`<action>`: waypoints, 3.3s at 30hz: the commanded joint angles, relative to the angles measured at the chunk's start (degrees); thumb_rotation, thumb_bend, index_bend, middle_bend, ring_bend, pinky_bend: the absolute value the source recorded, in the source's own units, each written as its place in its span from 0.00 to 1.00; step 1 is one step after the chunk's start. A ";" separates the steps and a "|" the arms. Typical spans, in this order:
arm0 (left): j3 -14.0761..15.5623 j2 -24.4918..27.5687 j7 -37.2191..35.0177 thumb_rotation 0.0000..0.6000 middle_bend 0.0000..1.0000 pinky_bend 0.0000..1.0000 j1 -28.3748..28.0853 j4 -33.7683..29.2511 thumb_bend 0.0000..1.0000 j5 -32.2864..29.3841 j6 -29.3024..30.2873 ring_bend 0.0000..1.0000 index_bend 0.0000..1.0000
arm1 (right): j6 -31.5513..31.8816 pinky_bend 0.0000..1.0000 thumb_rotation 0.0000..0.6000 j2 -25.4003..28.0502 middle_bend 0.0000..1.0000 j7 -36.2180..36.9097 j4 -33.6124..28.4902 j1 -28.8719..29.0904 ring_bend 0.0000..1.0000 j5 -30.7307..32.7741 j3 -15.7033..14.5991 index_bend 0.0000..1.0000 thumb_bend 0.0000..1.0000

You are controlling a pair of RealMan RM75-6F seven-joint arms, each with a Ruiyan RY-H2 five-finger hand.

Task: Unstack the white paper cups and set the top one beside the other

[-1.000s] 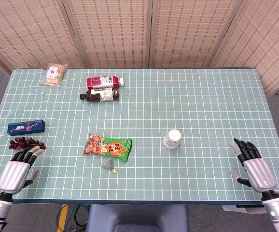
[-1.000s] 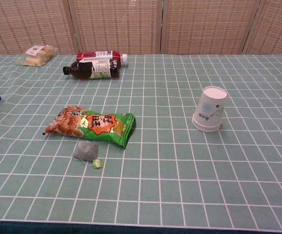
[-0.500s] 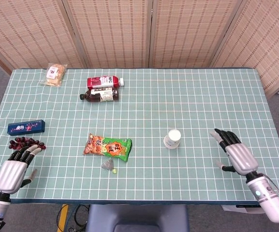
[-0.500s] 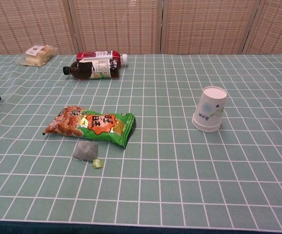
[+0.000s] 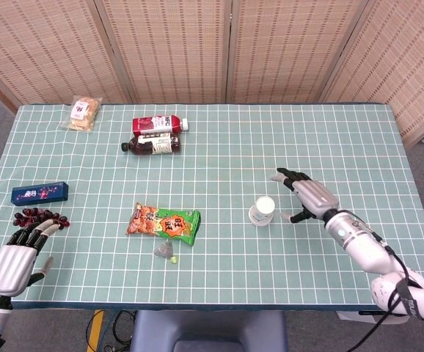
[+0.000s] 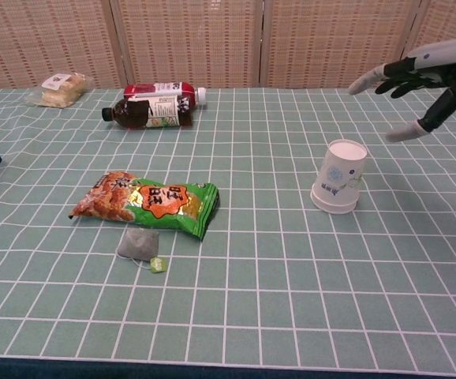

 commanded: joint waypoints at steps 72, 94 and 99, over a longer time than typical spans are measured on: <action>-0.08 0.47 -0.07 1.00 0.17 0.20 0.70 -0.58 0.40 1.22 0.85 0.14 0.21 | 3.13 0.00 1.00 -8.89 0.00 -4.53 6.24 5.14 0.00 5.08 -4.15 0.32 0.41; -0.19 -0.53 1.55 1.00 0.17 0.20 0.10 0.20 0.40 0.12 -1.02 0.14 0.21 | 9.88 0.00 1.00 4.19 0.00 -4.99 -8.37 2.23 0.00 3.74 -0.77 0.32 0.41; -0.29 -0.89 1.95 1.00 0.17 0.20 -0.13 0.59 0.40 -0.37 -1.65 0.14 0.21 | 10.54 0.00 1.00 7.21 0.00 -2.78 -9.73 0.14 0.00 1.81 -0.76 0.32 0.41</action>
